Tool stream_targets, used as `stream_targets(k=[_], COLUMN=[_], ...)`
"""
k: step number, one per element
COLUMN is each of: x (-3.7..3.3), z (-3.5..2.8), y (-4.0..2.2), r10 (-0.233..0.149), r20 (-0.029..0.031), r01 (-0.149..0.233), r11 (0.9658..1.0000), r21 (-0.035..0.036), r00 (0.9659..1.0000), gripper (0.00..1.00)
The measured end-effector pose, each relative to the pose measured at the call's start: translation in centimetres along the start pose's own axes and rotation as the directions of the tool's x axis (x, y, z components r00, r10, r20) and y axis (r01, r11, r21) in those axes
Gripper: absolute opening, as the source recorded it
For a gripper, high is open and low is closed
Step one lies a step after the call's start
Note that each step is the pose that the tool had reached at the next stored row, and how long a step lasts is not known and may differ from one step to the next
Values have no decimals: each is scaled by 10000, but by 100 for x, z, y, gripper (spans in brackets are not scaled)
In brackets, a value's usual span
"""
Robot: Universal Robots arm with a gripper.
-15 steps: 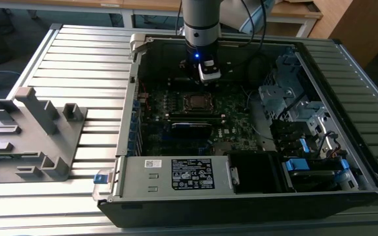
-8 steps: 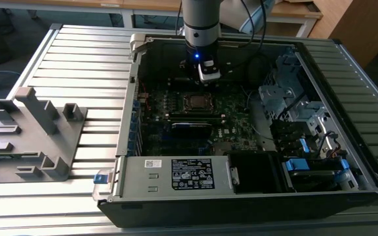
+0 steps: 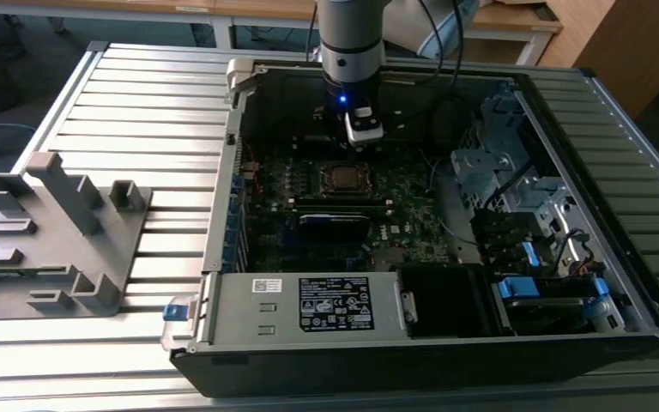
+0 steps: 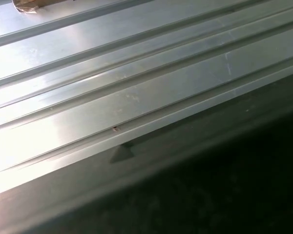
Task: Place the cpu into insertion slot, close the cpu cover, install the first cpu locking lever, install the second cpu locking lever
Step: 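Install the first cpu locking lever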
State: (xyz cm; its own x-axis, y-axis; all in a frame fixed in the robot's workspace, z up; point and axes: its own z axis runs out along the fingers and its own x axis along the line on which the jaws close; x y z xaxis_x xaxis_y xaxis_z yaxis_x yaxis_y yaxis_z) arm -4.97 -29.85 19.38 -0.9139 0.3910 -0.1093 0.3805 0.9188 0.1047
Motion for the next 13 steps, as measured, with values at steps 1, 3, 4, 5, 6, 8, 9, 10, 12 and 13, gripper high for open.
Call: stream_targets(k=[1,3,4,5,6,8,9,10,12,13], x=[0,0,0,0,0,1,0,0,-2,-3], z=[1,2,4,3,2,3,3,1,-7,-15], y=[0,0,1,0,-1,1,1,2,5,8], r10=[11,14,17,20,24,28,28,28,28,29], r20=[0,1,1,-6,-20,-31,-31,-31,-28,-27], r01=[-11,-14,-17,-20,-24,-28,-28,-28,-29,-30], r11=[10000,10000,10000,10000,10000,10000,10000,10000,9999,9999], r21=[2,1,-7,-24,-56,-82,-84,-86,-100,-112], r00=[10000,10000,10000,10000,10000,10000,10000,10000,10000,10000], gripper=[10,10,10,10,10,10,10,10,10,10])
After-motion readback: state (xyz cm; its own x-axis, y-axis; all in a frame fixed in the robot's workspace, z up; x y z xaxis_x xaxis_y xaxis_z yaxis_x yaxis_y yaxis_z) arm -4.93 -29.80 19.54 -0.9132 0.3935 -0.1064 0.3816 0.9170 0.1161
